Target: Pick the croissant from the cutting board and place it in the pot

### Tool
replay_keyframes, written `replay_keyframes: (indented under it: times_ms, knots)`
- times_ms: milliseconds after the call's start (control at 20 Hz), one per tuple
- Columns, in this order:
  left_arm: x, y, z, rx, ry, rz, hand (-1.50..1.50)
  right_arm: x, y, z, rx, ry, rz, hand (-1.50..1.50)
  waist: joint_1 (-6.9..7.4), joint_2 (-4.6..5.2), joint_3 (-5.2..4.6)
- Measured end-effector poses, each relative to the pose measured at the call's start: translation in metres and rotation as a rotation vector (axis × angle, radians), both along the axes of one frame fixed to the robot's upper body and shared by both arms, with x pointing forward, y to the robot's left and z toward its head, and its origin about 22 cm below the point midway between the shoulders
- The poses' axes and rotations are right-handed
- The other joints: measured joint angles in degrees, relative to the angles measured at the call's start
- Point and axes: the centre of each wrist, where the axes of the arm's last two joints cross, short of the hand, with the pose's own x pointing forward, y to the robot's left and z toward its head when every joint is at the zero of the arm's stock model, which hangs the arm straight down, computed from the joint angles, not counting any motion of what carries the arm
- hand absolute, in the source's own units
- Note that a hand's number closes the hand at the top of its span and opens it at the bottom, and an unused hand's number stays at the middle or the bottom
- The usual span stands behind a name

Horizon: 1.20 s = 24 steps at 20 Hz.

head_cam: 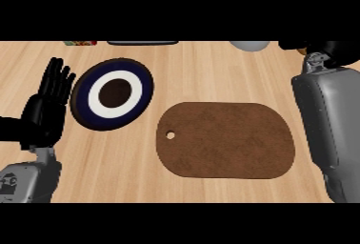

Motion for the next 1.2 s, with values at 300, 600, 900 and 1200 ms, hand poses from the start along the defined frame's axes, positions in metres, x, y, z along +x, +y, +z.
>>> replay_keyframes:
  times_ms: [300, 600, 900, 1200]
  knots:
    - [0.004, -0.002, 0.003, -0.001, -0.006, -0.001, 0.00, -0.031, -0.069, -0.011, 0.035, -0.008, -0.049, 1.50, 0.04, 0.13, 0.01]
    - [0.010, -0.003, 0.000, -0.002, -0.007, -0.007, 0.00, -0.056, -0.136, -0.028, 0.050, -0.014, -0.037, 1.50, 0.32, 0.30, 0.02]
    - [0.016, -0.001, 0.003, 0.000, -0.008, -0.017, 0.00, -0.060, -0.180, -0.051, 0.057, 0.008, -0.047, 1.50, 0.76, 0.40, 0.01]
    - [0.016, 0.001, -0.001, 0.002, -0.016, -0.021, 0.00, -0.058, -0.217, -0.082, 0.155, 0.101, -0.058, 1.50, 1.04, 0.50, 0.04]
